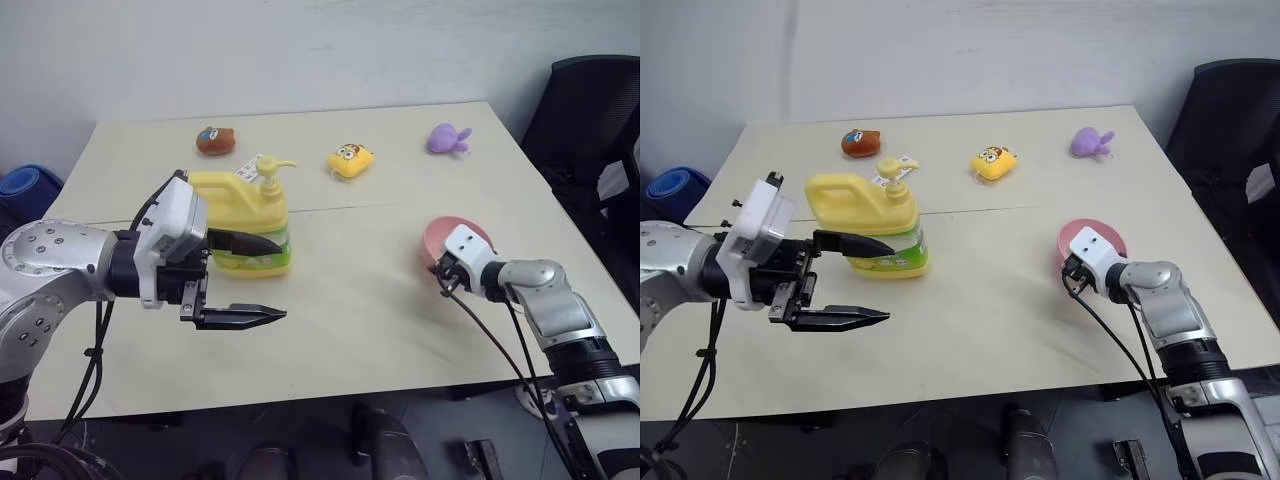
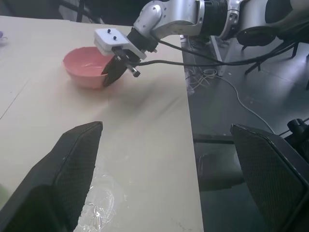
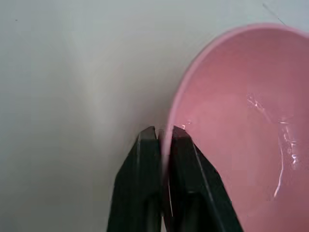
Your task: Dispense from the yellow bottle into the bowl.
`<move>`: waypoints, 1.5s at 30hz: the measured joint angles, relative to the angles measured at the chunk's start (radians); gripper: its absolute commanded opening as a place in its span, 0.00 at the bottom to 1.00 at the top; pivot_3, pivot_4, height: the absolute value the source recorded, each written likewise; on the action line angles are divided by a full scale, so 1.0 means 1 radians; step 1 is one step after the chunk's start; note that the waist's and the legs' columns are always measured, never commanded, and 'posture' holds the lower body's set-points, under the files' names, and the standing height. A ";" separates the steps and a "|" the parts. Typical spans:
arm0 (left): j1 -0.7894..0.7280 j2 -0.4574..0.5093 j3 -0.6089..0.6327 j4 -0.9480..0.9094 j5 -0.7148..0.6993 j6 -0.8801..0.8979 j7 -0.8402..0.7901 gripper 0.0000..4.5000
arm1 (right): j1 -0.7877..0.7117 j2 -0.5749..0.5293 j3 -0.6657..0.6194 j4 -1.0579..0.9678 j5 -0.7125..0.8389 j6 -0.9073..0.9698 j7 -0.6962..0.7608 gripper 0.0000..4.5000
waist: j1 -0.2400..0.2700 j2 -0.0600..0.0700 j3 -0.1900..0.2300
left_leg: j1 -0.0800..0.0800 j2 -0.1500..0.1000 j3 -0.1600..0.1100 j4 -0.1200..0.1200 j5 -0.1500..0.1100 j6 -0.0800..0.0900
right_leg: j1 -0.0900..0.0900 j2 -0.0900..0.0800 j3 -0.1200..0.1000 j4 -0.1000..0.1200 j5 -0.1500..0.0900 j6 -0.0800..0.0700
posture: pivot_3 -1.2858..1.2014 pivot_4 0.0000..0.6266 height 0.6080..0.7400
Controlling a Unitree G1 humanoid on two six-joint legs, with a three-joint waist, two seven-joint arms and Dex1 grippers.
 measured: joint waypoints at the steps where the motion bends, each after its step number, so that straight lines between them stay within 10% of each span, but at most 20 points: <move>1: 0.001 0.000 0.002 0.007 0.001 0.000 0.001 1.00 | 0.000 0.000 0.000 -0.002 0.000 -0.002 0.005 0.01 | 0.000 0.000 0.000 | 0.000 0.000 0.000 0.000 0.000 0.000 | 0.000 0.000 0.000 0.000 0.000 0.000 | 0.52 0.24 1.00; 13: -0.168 0.066 0.116 0.272 0.049 -0.018 0.028 1.00 | -0.435 0.002 0.111 -0.014 0.000 -0.060 0.310 0.01 | -0.007 -0.001 0.001 | 0.003 0.002 0.004 -0.001 0.000 -0.002 | -0.001 0.005 0.002 0.001 0.000 -0.001 | 0.52 0.24 1.00; 29: -0.460 -0.089 -0.090 0.580 0.275 -0.135 -0.064 0.01 | -0.831 0.316 0.285 0.482 -0.103 -0.370 0.505 0.00 | -0.021 -0.003 0.000 | -0.018 0.002 0.001 0.004 0.000 -0.002 | -0.021 0.003 -0.006 0.002 0.000 -0.001 | 0.52 0.24 1.00; 45: -0.482 -0.166 -0.138 0.640 0.412 -0.243 -0.111 0.01 | -0.942 0.307 0.280 0.473 -0.058 -0.293 0.742 0.00 | -0.030 -0.003 0.000 | -0.017 0.003 0.001 0.009 0.001 -0.004 | -0.021 0.003 -0.005 0.007 0.001 -0.004 | 0.52 0.24 1.00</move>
